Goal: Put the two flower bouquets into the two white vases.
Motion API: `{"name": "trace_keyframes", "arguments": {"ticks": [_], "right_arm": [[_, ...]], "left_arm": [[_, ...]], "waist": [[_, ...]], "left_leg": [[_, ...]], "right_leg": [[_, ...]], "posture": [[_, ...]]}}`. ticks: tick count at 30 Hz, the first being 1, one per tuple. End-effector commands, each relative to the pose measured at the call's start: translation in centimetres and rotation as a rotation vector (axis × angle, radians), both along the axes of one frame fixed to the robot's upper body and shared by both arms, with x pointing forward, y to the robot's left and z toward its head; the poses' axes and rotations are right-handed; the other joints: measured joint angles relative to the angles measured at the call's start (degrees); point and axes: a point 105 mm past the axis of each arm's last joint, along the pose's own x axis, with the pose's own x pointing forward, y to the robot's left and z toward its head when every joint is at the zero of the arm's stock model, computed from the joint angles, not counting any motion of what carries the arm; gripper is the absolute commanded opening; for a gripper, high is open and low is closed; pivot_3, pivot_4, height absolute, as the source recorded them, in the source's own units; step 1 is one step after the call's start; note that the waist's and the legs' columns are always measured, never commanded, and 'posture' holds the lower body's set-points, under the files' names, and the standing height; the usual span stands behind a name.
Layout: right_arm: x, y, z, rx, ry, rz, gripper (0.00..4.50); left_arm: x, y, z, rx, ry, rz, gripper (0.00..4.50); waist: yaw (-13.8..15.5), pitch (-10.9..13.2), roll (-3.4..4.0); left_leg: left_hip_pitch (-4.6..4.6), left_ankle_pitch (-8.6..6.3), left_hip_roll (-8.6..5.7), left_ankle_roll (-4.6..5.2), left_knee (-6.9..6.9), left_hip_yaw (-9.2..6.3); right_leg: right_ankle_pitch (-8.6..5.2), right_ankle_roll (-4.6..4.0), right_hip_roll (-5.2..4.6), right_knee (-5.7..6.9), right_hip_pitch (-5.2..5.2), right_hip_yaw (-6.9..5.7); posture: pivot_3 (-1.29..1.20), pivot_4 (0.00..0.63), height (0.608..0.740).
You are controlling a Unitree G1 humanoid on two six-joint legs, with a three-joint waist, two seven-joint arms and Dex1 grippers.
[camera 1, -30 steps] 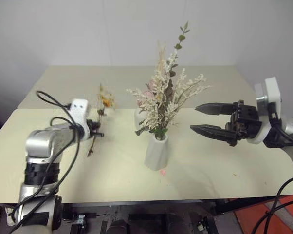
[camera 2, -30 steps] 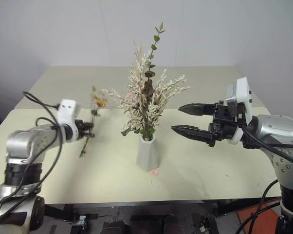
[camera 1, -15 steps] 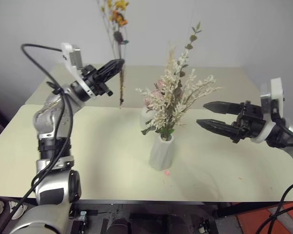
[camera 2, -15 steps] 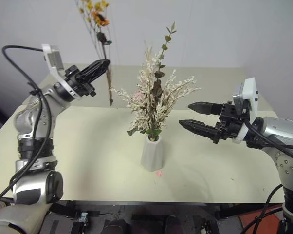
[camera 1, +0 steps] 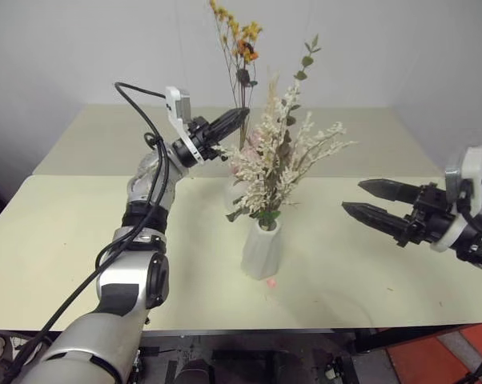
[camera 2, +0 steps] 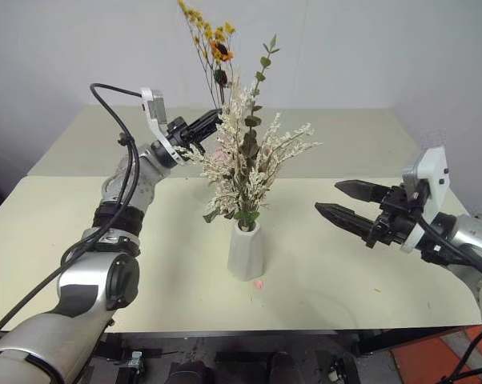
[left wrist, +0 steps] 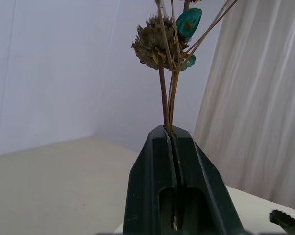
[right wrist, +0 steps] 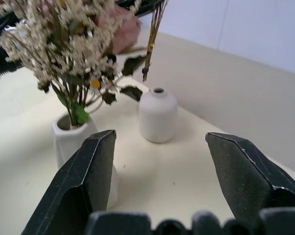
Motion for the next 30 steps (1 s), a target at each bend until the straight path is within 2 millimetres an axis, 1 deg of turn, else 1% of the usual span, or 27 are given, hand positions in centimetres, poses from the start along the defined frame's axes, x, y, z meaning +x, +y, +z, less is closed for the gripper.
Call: {"name": "trace_keyframes", "arguments": {"ticks": [1, 4, 8, 17, 25, 30], "right_arm": [[-0.9, 0.0, 1.4, -0.007, -0.066, -0.015, 3.56], [-1.0, 0.0, 1.5, -0.004, -0.068, -0.025, 3.56], [-1.1, 0.1, 1.5, -0.005, -0.072, -0.032, 3.56], [-1.5, 0.2, 1.4, 0.0, -0.071, -0.045, 3.56], [-1.7, 0.1, 1.5, -0.001, -0.071, -0.048, 3.56], [-1.7, 0.1, 1.2, -0.002, -0.064, -0.052, 3.56]], "left_arm": [[0.1, -0.4, 1.4, 0.007, -0.063, 0.021, 0.01], [0.5, -0.6, 1.4, 0.007, -0.056, 0.042, 0.01], [1.1, -1.2, 0.9, 0.041, -0.06, 0.085, 0.01], [2.1, -1.4, 0.4, 0.025, -0.024, 0.185, 0.01], [2.2, -1.5, 0.4, 0.023, -0.025, 0.193, 0.01], [2.5, -1.4, -0.7, 0.045, -0.011, 0.235, 0.01]], "waist": [[-0.1, 0.0, 0.0], [-0.1, 0.0, -0.01], [0.0, 0.0, -0.01], [0.0, 0.0, -0.02], [0.0, 0.0, -0.03], [0.0, 0.0, -0.03]], "left_leg": [[0.0, 0.0, 0.0, 0.0, 0.0, 0.01], [0.0, 0.0, 0.0, 0.0, -0.01, 0.0], [0.0, 0.0, 0.0, 0.0, 0.0, 0.0], [0.0, 0.0, 0.0, 0.0, -0.01, 0.0], [0.0, 0.0, 0.0, 0.0, -0.01, 0.0], [0.0, 0.0, 0.0, 0.0, -0.01, 0.0]], "right_leg": [[0.0, 0.01, 0.0, 0.0, 0.0, 0.01], [0.0, 0.02, 0.0, 0.0, 0.0, 0.01], [0.0, 0.03, 0.0, -0.01, 0.0, 0.01], [0.0, 0.04, 0.01, -0.01, 0.0, 0.01], [0.0, 0.05, 0.01, -0.01, 0.0, 0.01], [0.0, 0.05, 0.0, -0.01, 0.0, 0.01]], "posture": [[0.0, 0.15, 0.74], [0.0, 0.15, 0.74], [0.0, 0.15, 0.74], [0.0, 0.15, 0.74], [0.0, 0.15, 0.74], [0.0, 0.15, 0.74]]}}
